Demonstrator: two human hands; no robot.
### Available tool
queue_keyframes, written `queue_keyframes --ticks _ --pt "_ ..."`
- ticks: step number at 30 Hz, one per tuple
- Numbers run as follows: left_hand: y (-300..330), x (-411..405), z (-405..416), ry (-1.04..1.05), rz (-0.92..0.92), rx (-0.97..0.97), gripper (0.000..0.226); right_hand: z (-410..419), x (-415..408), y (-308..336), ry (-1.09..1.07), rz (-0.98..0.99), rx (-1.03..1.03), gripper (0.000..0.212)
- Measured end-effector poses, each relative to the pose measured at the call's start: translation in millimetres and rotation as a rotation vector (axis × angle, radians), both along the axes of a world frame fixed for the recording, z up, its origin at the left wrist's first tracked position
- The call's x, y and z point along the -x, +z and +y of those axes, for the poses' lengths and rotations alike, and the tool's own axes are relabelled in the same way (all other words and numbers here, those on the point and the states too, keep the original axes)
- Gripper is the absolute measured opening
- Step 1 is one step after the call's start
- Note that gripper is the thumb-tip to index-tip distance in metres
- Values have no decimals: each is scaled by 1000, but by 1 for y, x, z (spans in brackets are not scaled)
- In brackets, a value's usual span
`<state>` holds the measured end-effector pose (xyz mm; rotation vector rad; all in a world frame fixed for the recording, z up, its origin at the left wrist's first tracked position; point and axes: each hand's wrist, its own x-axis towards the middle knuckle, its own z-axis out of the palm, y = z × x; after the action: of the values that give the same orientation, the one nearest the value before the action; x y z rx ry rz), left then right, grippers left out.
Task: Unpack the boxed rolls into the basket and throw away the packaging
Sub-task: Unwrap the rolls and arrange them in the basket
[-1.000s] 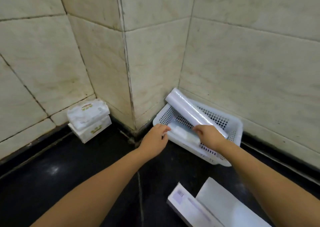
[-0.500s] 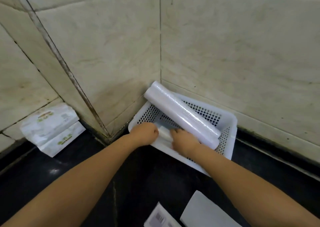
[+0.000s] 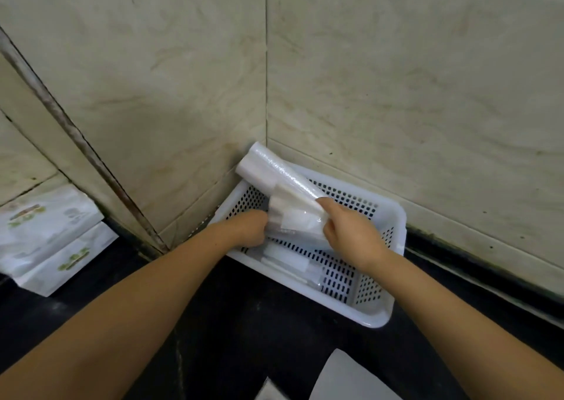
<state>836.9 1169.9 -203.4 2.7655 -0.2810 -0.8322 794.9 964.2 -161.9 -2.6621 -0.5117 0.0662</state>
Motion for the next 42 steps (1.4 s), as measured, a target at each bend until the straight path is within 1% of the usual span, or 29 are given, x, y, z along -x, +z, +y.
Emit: queue_keyframes --ticks 1,2,3,5,6,7,10,14,18,20,22,24,25,27,29,31,33,36,37,38,39,40,42 --pt "-2 0 -3 -59 53 34 7 -2 0 2 -4 -18 -20 47" --pt "-4 2 -5 -105 89 70 13 -4 1 3 -10 -24 -41 46" --pt "-5 3 -7 -134 111 101 21 -5 1 3 -13 -25 -56 47" --pt "-5 6 -9 -142 163 124 47 -5 2 0 -18 -23 -65 50" --pt "-6 7 -10 -144 193 113 59 -5 2 -3 -22 -21 -68 51" --pt "-6 7 -10 -155 215 86 64 -5 2 -5 -27 -25 -78 52" --pt "-4 8 -10 -187 266 -1 58 -6 2 -11 -54 -37 -158 51" --pt "7 9 -9 -200 292 -21 50 -10 -3 -13 -147 -62 -337 45" --pt "17 12 -15 -278 331 -94 52 -4 -3 -13 -151 -137 -376 45" --pt "19 14 -17 -319 339 -83 50 3 -4 -11 -164 -168 -423 46" --pt "21 14 -16 -339 337 -30 38 12 -6 -9 -167 -245 -435 47" --pt "23 14 -14 -320 323 38 23 19 -6 -9 -71 -303 -334 48" --pt "25 15 -12 -303 304 61 17 22 -6 -11 14 -268 -250 51" --pt "26 17 -7 -278 260 99 11 28 -6 -18 167 -79 -49 56" --pt "25 21 -2 -278 194 143 16 32 -8 -27 202 132 72 54" --pt "23 25 2 -274 109 195 15 33 -10 -35 150 340 42 48" --pt "23 26 6 -309 -36 179 10 32 -12 -41 105 524 -60 40" --pt "23 23 8 -425 -363 -1 13 28 -12 -47 43 801 -288 37" --pt "21 21 8 -451 -428 -59 16 27 -10 -48 23 880 -346 36" --pt "18 19 8 -460 -443 -117 18 26 -9 -49 2 927 -367 35" --pt "14 18 7 -457 -415 -171 20 25 -9 -51 -23 935 -350 35" --pt "11 17 6 -448 -359 -218 23 24 -8 -53 -58 920 -314 40" --pt "6 14 2 -428 -224 -285 27 24 -7 -48 -107 851 -271 60"
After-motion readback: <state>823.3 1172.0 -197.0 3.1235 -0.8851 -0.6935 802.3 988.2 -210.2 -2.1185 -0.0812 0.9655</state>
